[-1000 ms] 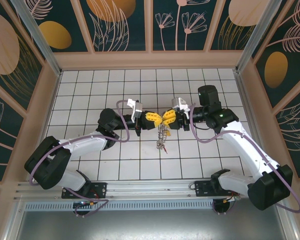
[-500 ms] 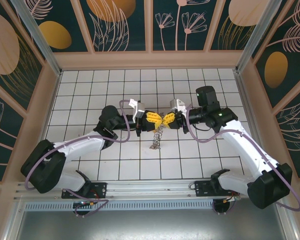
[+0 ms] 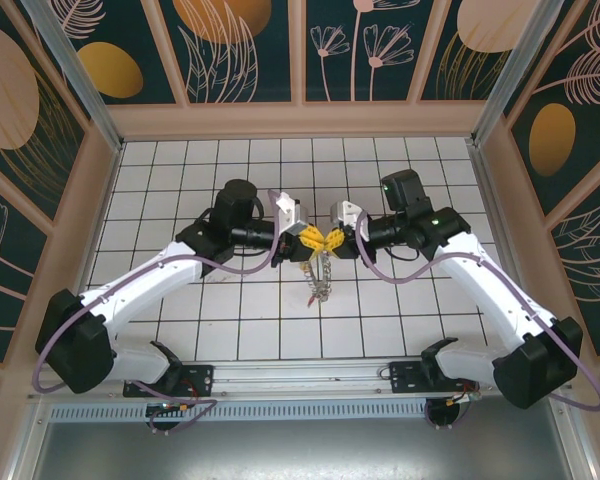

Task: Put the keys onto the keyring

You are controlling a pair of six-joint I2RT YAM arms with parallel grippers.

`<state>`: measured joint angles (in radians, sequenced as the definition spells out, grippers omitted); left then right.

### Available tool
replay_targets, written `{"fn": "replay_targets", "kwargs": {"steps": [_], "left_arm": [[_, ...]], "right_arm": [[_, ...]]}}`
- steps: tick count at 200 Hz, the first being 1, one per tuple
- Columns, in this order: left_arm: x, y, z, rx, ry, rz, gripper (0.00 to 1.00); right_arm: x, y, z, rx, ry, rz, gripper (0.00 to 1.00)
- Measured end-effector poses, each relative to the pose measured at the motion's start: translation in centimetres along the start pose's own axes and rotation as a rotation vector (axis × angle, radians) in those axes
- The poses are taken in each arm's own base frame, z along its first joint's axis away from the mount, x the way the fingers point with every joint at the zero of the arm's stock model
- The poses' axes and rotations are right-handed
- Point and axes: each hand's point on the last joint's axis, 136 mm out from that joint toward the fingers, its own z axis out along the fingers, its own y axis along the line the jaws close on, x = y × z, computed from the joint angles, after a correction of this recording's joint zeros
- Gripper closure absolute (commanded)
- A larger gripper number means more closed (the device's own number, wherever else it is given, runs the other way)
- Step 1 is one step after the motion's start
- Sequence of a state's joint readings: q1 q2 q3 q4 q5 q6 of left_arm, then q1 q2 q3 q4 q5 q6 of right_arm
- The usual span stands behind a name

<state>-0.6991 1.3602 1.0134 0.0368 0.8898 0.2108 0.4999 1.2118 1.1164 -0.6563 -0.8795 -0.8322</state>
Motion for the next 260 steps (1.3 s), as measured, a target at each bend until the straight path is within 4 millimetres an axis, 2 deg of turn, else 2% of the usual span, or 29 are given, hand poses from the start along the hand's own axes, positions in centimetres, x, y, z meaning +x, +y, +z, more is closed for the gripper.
{"fn": "replay_targets", "kwargs": {"steps": [4, 14, 65, 76, 89, 138, 210, 260], "left_arm": [[0.2, 0.1, 0.1, 0.002, 0.01, -0.008, 0.86], [0.5, 0.1, 0.2, 0.007, 0.029, -0.014, 1.0], [0.8, 0.4, 0.3, 0.001, 0.047, -0.012, 1.0], [0.6, 0.3, 0.2, -0.006, 0.029, -0.006, 1.0], [0.4, 0.0, 0.0, -0.01, 0.0, -0.001, 1.0], [-0.1, -0.9, -0.5, 0.004, -0.129, -0.054, 1.0], [-3.0, -1.5, -1.3, 0.029, -0.293, -0.053, 1.0], [-3.1, -1.3, -1.2, 0.042, -0.336, -0.08, 1.0]], "right_arm": [[0.2, -0.1, 0.1, 0.002, 0.01, 0.003, 1.0], [0.6, -0.2, 0.2, 0.01, 0.032, 0.01, 1.0], [1.0, 0.0, 0.2, 0.005, 0.047, 0.029, 1.0], [0.9, 0.0, 0.1, 0.001, 0.025, 0.03, 0.85], [0.6, 0.2, -0.2, -0.006, -0.01, 0.024, 0.82], [-1.0, 0.3, -2.3, 0.012, -0.121, -0.013, 0.8], [-1.7, 0.9, -2.3, -0.026, -0.171, -0.021, 0.78], [-2.2, 0.9, -2.3, -0.037, -0.202, -0.017, 0.76]]}}
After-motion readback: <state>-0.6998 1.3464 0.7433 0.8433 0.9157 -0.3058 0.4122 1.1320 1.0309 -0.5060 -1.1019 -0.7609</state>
